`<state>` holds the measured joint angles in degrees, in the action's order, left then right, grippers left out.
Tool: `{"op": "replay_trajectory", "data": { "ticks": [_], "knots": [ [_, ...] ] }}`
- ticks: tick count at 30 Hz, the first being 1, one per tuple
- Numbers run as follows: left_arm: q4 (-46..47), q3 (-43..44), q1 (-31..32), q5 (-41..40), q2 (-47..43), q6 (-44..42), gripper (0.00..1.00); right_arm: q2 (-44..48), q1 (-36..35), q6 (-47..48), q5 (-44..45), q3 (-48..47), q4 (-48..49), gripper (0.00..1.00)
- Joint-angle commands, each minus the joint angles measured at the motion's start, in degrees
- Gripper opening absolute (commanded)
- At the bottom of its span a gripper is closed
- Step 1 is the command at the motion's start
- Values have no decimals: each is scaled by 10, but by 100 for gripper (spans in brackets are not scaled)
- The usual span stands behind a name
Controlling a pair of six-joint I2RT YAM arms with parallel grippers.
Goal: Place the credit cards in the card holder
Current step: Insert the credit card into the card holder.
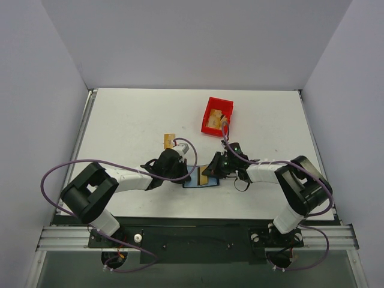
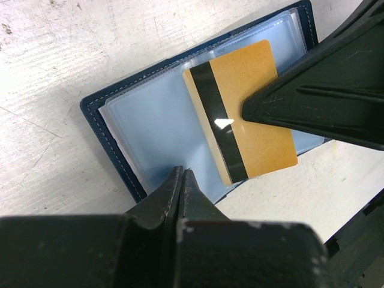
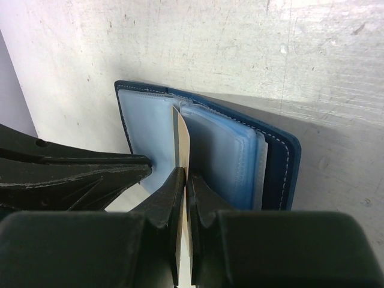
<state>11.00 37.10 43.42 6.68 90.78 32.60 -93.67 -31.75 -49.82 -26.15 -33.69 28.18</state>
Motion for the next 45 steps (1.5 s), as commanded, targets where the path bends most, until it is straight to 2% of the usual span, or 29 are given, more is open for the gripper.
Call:
{"op": "replay_trajectory", "data": {
  "ticks": [1,20,33,45],
  "knots": [
    [-26,-9,0,-15,-4,-3,0,-31,-2,8,15,25,-6,0],
    [-28,-14,0,-18,-3,-1,0,-73,-24,12,-48,18,57,0],
    [-95,-44,-7,-144,-98,48,0,-63,-24,28,-33,21,21,0],
    [-75,-39,-6,-120,-36,43,0,-75,-28,28,-60,10,35,0]
  ]
}}
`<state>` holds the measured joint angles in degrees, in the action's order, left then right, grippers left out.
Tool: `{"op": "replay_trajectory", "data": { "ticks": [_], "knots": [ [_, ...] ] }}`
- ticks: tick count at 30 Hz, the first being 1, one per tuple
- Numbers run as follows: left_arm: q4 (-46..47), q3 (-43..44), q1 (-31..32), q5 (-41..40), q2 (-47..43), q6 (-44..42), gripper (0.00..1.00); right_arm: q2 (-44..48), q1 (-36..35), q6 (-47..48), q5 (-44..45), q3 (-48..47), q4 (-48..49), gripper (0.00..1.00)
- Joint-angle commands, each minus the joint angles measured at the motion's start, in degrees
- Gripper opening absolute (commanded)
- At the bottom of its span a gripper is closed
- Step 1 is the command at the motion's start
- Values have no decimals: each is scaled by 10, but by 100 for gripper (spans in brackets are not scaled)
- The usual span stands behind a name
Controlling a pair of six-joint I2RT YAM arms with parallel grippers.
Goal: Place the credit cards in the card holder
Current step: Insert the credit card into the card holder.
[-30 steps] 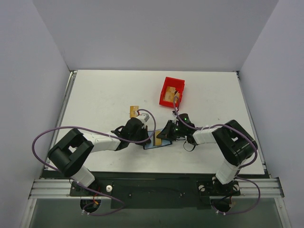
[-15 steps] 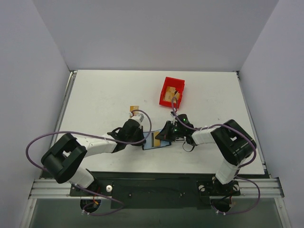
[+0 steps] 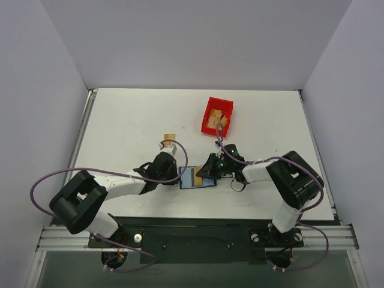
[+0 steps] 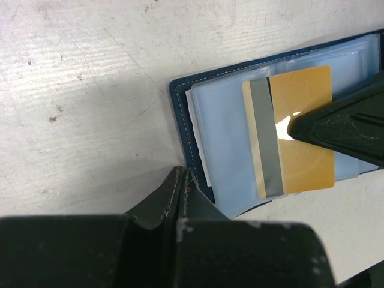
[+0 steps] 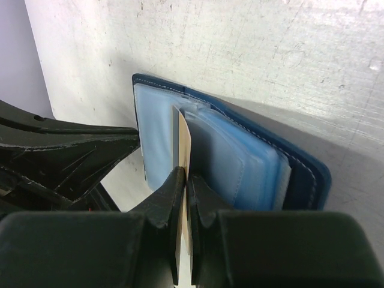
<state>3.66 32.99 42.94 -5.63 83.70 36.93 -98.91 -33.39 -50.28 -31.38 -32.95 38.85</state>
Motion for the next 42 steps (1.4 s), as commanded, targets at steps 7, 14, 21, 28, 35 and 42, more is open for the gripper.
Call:
{"op": "replay_trajectory", "data": {
  "ticks": [7,14,21,28,35,42],
  "knots": [
    [4,13,-1,18,55,-5,0,-34,-26,32,-18,-17,-74,0],
    [17,3,5,31,57,2,0,-31,-28,-3,44,-18,-94,0],
    [28,2,21,43,61,11,0,-31,-50,-27,89,-35,-124,0],
    [33,2,46,40,67,28,0,-23,-67,-18,117,-60,-178,3],
    [34,-2,51,36,62,32,0,21,-70,41,167,-107,-313,22],
    [33,2,51,35,63,28,0,60,-77,96,229,-156,-425,32]
  ]
}}
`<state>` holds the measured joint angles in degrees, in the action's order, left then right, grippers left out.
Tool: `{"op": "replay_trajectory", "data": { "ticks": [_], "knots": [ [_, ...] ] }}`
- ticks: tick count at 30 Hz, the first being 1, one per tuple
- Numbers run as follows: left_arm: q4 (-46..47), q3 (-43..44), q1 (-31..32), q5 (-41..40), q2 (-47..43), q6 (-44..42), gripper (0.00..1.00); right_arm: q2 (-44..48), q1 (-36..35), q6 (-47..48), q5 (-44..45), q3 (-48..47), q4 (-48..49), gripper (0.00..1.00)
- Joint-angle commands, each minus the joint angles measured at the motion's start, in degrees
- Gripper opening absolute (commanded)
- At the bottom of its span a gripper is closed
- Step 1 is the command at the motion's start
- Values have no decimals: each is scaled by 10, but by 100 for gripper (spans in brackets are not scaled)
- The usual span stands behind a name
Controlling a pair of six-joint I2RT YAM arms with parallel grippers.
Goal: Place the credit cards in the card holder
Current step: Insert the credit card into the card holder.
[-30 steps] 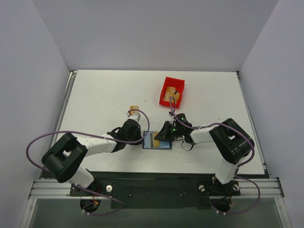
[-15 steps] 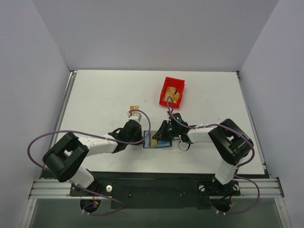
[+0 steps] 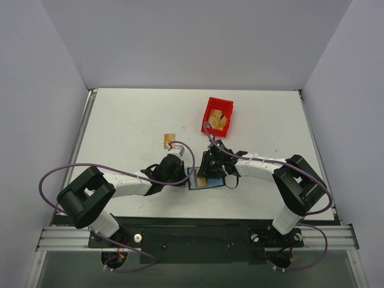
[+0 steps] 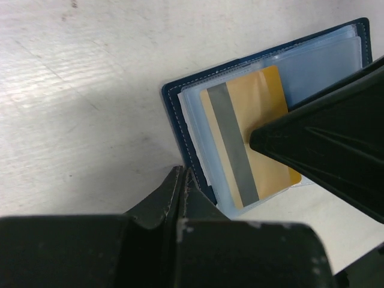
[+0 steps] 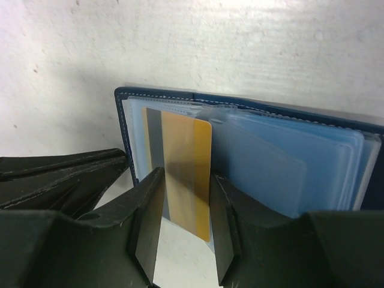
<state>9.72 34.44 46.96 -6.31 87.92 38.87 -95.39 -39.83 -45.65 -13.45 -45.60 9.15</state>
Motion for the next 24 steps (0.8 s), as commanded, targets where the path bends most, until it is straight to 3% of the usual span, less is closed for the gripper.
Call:
{"op": "replay_trajectory", "data": {
  "ticks": [1,15,24],
  "knots": [
    [-28,-13,12,42,23,9,0,29,-13,53,55,-37,-146,32],
    [-22,-5,12,49,31,9,0,40,-21,68,97,-55,-188,33],
    [-21,-2,17,63,-63,-5,0,14,-21,59,84,-47,-165,29]
  ]
}}
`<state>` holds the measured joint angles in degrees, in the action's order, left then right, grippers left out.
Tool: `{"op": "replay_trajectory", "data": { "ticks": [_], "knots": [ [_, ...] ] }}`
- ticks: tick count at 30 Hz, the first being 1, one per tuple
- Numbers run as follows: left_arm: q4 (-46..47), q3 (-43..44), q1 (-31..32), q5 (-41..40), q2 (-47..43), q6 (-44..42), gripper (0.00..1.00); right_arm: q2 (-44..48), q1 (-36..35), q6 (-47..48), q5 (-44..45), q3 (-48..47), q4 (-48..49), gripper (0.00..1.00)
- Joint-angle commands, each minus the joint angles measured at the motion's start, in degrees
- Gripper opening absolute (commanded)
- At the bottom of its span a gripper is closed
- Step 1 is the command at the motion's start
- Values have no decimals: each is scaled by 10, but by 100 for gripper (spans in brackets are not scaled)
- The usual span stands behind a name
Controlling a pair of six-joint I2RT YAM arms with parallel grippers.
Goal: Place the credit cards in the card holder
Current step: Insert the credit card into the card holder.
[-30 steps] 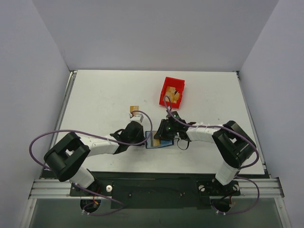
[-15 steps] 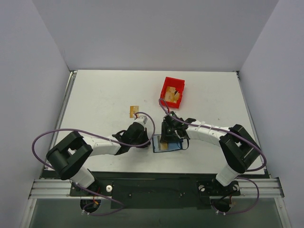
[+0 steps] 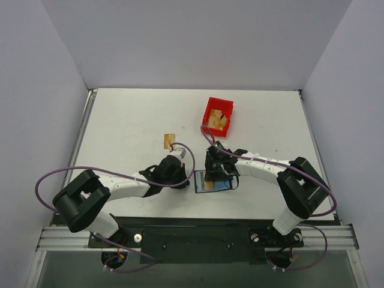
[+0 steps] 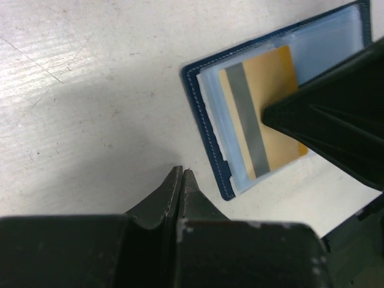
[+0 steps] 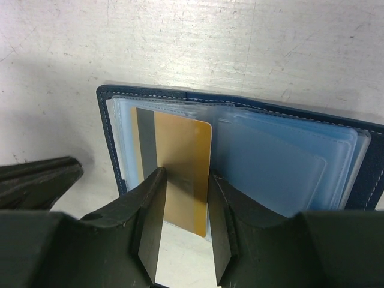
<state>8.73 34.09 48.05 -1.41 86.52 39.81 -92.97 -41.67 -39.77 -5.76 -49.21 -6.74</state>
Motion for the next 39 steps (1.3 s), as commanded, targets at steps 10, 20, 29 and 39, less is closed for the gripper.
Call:
{"op": "replay_trajectory", "data": {
  "ticks": [10,20,29,39],
  "knots": [
    [29,26,27,45,-7,-32,0,-25,-3,-9,-10,-1,16,29],
    [57,50,32,54,45,-32,0,-33,-3,-14,-23,2,23,29],
    [27,56,33,36,17,-32,0,-39,-3,-14,-31,0,26,29],
    [2,85,32,19,-13,-46,0,-47,-3,-17,-38,4,30,29]
  ]
}}
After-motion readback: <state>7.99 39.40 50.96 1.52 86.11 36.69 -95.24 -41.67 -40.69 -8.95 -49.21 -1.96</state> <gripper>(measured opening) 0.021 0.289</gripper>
